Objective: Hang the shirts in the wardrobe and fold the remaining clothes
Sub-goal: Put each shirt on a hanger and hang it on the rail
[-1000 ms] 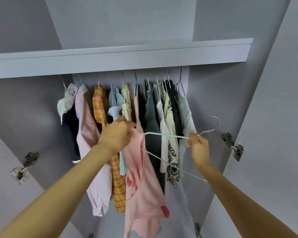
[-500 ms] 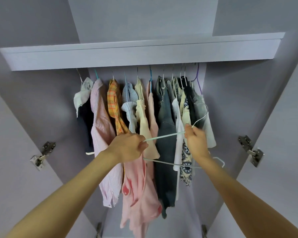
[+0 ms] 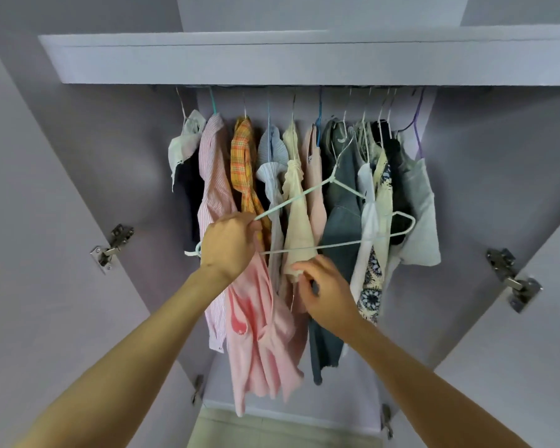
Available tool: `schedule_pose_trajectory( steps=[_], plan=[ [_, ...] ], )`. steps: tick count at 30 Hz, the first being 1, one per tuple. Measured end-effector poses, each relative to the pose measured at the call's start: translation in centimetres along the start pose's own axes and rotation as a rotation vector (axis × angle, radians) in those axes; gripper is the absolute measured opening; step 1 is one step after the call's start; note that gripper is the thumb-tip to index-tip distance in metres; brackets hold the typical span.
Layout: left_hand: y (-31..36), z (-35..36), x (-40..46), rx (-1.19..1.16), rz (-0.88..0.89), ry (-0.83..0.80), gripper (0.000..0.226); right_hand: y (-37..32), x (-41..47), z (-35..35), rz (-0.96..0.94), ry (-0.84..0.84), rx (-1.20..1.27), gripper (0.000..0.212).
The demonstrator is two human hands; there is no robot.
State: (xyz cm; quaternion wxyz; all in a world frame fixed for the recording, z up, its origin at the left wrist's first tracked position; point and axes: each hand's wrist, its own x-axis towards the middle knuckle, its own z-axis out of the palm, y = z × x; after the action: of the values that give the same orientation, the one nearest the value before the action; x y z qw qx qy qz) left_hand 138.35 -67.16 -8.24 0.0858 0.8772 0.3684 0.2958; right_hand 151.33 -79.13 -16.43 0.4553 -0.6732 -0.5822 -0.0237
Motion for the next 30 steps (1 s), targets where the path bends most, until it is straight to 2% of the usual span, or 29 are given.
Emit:
schedule_pose_trajectory(
  steps=[2,4,7,11,13,17,19,21,24,28,30],
  plan=[
    [0.0,-0.2,-0.4,-0.032,-0.007,0.02,0.025,0.0,-0.9,2.2,0.043,-0.228,-0.049,0.031],
    [-0.1,-0.6,-0.9,-0.053,0.001,0.047,0.025,-0.2,-0.9,3.8,0.05,-0.333,-0.077,0.042],
    [-0.7,-1.3,-1.4,-0.067,0.012,0.073,0.025,-0.5,-0.3,5.3,-0.018,-0.377,-0.113,0.044],
    [-2.1,-2.1,-2.2,-0.092,-0.013,0.102,0.023,-0.9,0.1,7.0,-0.041,-0.407,-0.011,0.036],
    [-2.8,-2.4,-2.6,-0.094,-0.033,0.114,0.022,-0.5,-0.1,8.0,-0.05,-0.466,-0.085,0.032],
    [-3.7,-3.0,-2.9,-0.137,-0.08,0.143,0.022,1.8,-1.6,8.6,-0.025,-0.935,-0.445,0.037],
    [-4.4,-3.5,-3.0,-0.154,-0.096,0.166,0.022,3.5,-2.6,8.0,0.095,-1.115,-0.526,0.039],
    [-5.5,-3.8,-3.1,-0.132,-0.121,0.172,0.021,5.3,-3.5,7.0,0.207,-1.112,-0.587,0.037],
    [-7.9,-3.4,-3.6,-0.066,-0.199,0.126,0.022,7.2,-3.9,4.9,0.29,-0.954,-0.568,0.034],
    [-10.4,-1.4,-5.2,0.01,-0.299,0.03,0.022,8.4,-3.0,2.1,0.371,-0.811,-0.371,0.03],
    [-11.3,-0.7,-6.0,0.017,-0.336,-0.015,0.022,8.7,-2.4,0.8,0.387,-0.741,-0.262,0.014]
  ],
)
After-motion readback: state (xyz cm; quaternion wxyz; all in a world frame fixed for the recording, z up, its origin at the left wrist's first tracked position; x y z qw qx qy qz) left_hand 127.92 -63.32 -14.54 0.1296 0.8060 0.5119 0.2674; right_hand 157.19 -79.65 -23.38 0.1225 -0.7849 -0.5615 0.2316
